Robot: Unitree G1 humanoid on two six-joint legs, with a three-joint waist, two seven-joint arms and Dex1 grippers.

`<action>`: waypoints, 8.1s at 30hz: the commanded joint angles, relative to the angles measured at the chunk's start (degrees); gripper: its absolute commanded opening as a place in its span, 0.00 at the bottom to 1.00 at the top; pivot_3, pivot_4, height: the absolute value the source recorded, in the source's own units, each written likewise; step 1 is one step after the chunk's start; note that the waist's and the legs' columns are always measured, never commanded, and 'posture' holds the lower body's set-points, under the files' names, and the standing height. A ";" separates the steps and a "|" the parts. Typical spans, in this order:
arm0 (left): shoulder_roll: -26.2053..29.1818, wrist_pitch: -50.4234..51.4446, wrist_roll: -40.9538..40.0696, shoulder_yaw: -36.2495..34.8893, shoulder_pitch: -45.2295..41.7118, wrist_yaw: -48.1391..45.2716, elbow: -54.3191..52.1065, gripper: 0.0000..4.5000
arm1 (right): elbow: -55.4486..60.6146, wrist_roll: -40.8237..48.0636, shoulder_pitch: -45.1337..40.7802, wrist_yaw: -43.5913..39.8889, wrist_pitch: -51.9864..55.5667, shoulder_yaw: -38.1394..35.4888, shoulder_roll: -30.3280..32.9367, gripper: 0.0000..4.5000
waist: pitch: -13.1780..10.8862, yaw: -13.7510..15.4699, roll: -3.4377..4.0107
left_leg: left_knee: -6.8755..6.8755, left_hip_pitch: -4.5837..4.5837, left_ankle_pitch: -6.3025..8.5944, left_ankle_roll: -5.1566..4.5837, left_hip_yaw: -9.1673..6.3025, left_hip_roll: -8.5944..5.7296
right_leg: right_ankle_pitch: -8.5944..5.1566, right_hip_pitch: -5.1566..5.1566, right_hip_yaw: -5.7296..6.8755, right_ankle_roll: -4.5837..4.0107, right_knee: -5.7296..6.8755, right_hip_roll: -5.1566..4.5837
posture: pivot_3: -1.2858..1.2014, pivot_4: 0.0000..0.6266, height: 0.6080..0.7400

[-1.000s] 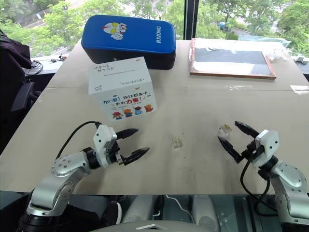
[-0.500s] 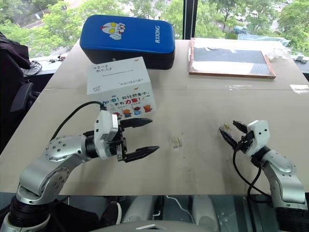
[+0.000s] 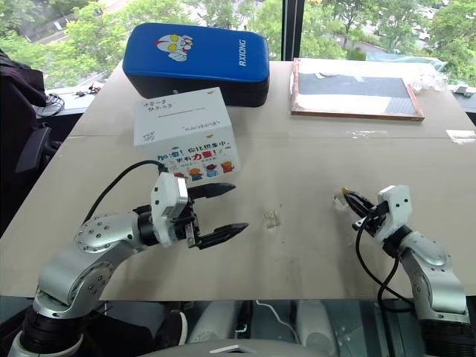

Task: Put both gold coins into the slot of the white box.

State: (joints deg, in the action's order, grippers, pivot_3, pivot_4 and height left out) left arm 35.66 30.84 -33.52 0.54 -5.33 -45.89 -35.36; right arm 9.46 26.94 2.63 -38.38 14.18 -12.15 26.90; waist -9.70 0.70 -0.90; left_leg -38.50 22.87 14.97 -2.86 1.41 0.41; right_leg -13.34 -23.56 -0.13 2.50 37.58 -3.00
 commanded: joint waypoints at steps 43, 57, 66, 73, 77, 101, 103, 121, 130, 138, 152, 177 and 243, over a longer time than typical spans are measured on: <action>-19.97 12.77 -47.18 -3.22 -8.03 14.90 7.30 0.02 | 28.41 55.58 -15.29 15.62 29.12 8.25 -2.78 0.00 | -0.01 -0.09 -0.07 | -0.07 0.06 0.00 -0.01 -0.11 -0.06 | 0.00 0.01 0.02 0.00 0.02 0.11 | 0.52 0.24 1.00; -18.37 13.41 -45.79 -1.55 -6.97 13.67 7.20 0.02 | 28.30 56.69 -18.37 17.11 29.06 9.60 -2.71 0.00 | -0.01 -0.09 -0.07 | -0.06 0.09 0.00 -0.01 -0.11 -0.05 | -0.02 0.00 0.02 -0.03 -0.06 0.10 | 0.52 0.24 1.00; -17.70 13.64 -45.34 -0.92 -6.44 12.20 7.46 0.02 | 28.95 58.43 -18.95 17.70 29.43 10.20 -2.38 0.00 | -0.02 -0.09 -0.07 | -0.03 0.10 0.00 -0.01 -0.12 -0.04 | -0.03 0.00 0.02 -0.05 -0.09 0.09 | 0.52 0.24 1.00; -18.29 12.53 -43.79 -1.23 -6.37 12.98 8.31 0.00 | 28.74 59.06 -19.00 17.91 29.12 10.17 -1.92 0.31 | -0.02 -0.08 -0.07 | 0.01 0.12 0.00 -0.01 -0.12 -0.04 | -0.04 0.00 0.02 -0.06 -0.18 0.09 | 0.52 0.24 1.00; -18.32 11.42 -42.99 -2.70 -6.85 13.46 9.24 0.00 | 28.13 58.03 -18.45 18.69 28.19 9.50 -2.13 0.77 | -0.02 -0.07 -0.07 | 0.05 0.14 0.00 -0.01 -0.13 -0.03 | -0.02 0.00 0.03 -0.04 -0.25 0.08 | 0.52 0.24 1.00; 16.26 -3.70 -5.94 -4.19 -45.16 -18.32 48.67 0.00 | 22.87 28.69 -21.05 3.88 16.40 6.70 4.82 0.86 | -0.25 0.09 -0.28 | 0.14 0.79 -0.01 0.01 -0.29 -0.04 | 0.02 -0.45 0.35 0.05 -0.73 0.22 | 0.52 0.24 1.00; 16.17 -7.04 -1.44 -2.03 -48.66 -23.15 56.43 0.00 | 22.87 26.34 -21.46 3.19 15.34 6.88 5.00 0.86 | -0.25 0.15 -0.29 | 0.13 0.89 -0.06 0.10 -0.31 -0.04 | 0.02 -0.51 0.40 0.06 -0.74 0.19 | 0.52 0.24 1.00; 10.03 -27.60 21.20 4.21 -63.05 -40.34 89.94 0.00 | 23.80 12.24 -21.91 0.13 10.02 10.32 4.58 0.86 | -0.27 -0.04 -0.36 | 0.04 1.01 0.04 -0.08 -0.27 -0.05 | -0.03 -0.56 0.48 0.16 -0.64 0.09 | 0.52 0.24 1.00; 9.02 -32.26 26.07 4.82 -65.41 -44.17 96.39 0.00 | 24.24 13.38 -22.90 0.29 11.91 10.00 4.76 0.86 | -0.25 -0.26 -0.33 | -0.18 0.85 0.06 -0.11 -0.27 -0.04 | -0.03 -0.53 0.46 0.16 -0.18 0.09 | 0.52 0.24 1.00; 8.65 -33.92 28.50 4.00 -66.23 -43.05 101.23 0.00 | 25.13 13.59 -22.53 1.22 12.72 10.10 4.32 0.86 | -0.24 -0.87 -0.37 | -0.39 0.90 0.07 -0.12 -0.26 -0.03 | -0.03 -0.56 0.44 0.17 0.01 0.08 | 0.52 0.24 1.00; 6.70 -30.98 20.00 -7.08 -71.73 -44.10 98.86 0.58 | 25.90 12.27 -17.44 -1.13 16.30 12.19 8.45 0.87 | -0.33 -1.11 -0.52 | -0.83 0.94 0.07 -0.12 -0.32 -0.05 | -0.02 -0.50 0.48 0.18 0.33 0.04 | 0.52 0.24 1.00; 5.25 7.57 1.72 -3.84 -2.58 -7.82 5.32 0.58 | 18.27 -5.74 -11.38 2.81 17.30 26.53 2.93 0.87 | -0.27 -0.67 -0.39 | -0.82 0.65 0.05 -0.08 -0.42 -0.08 | -0.05 -0.26 0.26 0.18 0.31 -0.13 | 0.52 0.24 1.00; -13.15 10.93 -36.04 -9.82 -7.38 9.92 7.10 0.54 | 23.79 46.64 -22.73 20.67 36.01 7.47 -15.14 0.00 | -0.27 -1.41 -0.35 | -0.72 0.66 0.06 -0.09 -0.55 -0.16 | -0.04 -0.25 0.41 0.16 0.29 -0.11 | 0.52 0.24 1.00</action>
State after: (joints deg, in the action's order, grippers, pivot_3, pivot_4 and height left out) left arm 22.77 41.98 -67.80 -9.35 -12.81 -35.99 -26.30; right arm 30.59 71.24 -19.70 -18.05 51.13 -4.46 11.23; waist -9.97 -0.71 -1.25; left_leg -39.22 23.53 15.03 -2.95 0.86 0.25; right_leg -13.38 -23.81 0.28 2.65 37.88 -3.11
